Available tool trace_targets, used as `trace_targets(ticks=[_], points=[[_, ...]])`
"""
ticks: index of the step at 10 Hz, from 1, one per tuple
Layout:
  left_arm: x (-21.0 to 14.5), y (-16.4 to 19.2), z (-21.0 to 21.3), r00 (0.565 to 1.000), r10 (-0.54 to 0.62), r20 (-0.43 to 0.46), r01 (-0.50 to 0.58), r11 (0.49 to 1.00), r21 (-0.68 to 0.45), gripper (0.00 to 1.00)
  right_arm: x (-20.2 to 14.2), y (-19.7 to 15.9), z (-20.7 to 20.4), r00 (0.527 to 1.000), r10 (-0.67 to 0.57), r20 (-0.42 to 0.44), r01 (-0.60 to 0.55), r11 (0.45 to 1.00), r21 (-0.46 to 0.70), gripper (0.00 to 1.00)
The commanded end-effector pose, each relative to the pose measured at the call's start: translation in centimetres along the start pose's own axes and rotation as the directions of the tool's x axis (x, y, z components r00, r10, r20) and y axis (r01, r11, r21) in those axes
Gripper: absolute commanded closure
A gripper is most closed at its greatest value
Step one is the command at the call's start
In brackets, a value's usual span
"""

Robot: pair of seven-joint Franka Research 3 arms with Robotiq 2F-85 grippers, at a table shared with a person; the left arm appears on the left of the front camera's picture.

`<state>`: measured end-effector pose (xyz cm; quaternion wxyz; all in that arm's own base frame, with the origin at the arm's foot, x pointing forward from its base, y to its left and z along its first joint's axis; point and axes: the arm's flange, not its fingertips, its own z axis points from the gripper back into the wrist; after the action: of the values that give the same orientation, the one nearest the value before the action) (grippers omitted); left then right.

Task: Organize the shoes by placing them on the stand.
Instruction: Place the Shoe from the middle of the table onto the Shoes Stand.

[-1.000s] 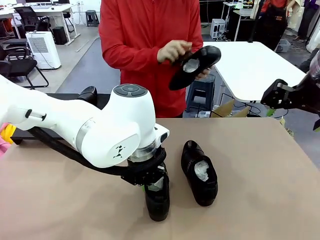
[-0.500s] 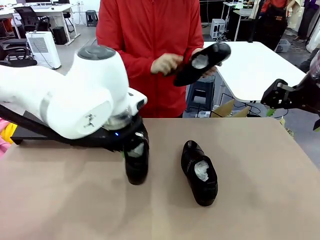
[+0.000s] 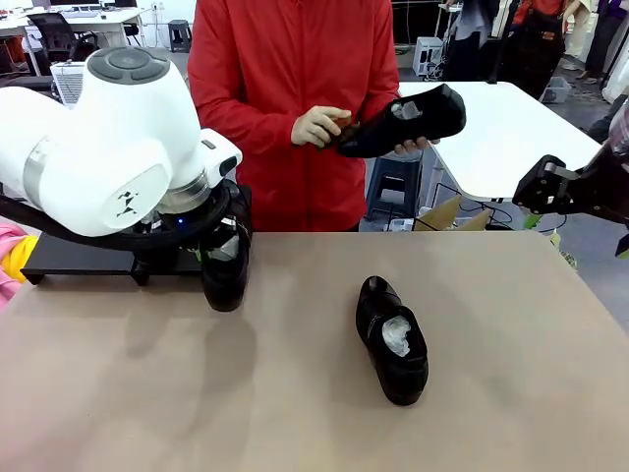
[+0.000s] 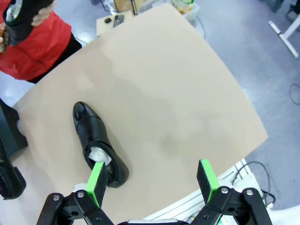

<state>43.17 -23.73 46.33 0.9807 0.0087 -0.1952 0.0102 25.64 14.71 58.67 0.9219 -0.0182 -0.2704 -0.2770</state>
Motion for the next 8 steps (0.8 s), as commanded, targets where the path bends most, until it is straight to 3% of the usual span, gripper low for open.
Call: trace_targets(ticks=[1,3,4,6,8], points=[[-1.2,-1.2,-0.2,1.000,-0.003,-0.031,0.003,1.000,-0.015,1.00,0.2,0.1,0.2,1.000,0.011,-0.015,-0.011,1.000,0.021,0.00],[-0.5,-0.4,-0.3,1.000,-0.005,-0.014,0.005,1.000,-0.003,1.00,0.2,0.1,0.2,1.000,0.011,-0.015,-0.011,1.000,0.021,0.00],[-0.3,-0.6,-1.0,0.995,-0.023,0.101,0.019,0.999,0.037,1.00,0.2,0.1,0.2,1.000,0.011,-0.015,-0.011,1.000,0.021,0.00],[2.6,1.1,-1.6,0.975,-0.016,0.223,0.007,0.999,0.042,1.00,0.2,0.1,0.2,1.000,0.011,-0.015,-0.011,1.000,0.021,0.00],[5.1,2.4,-2.4,0.971,0.021,0.238,-0.029,0.999,0.027,1.00,0.2,0.1,0.2,1.000,0.011,-0.015,-0.011,1.000,0.021,0.00]])
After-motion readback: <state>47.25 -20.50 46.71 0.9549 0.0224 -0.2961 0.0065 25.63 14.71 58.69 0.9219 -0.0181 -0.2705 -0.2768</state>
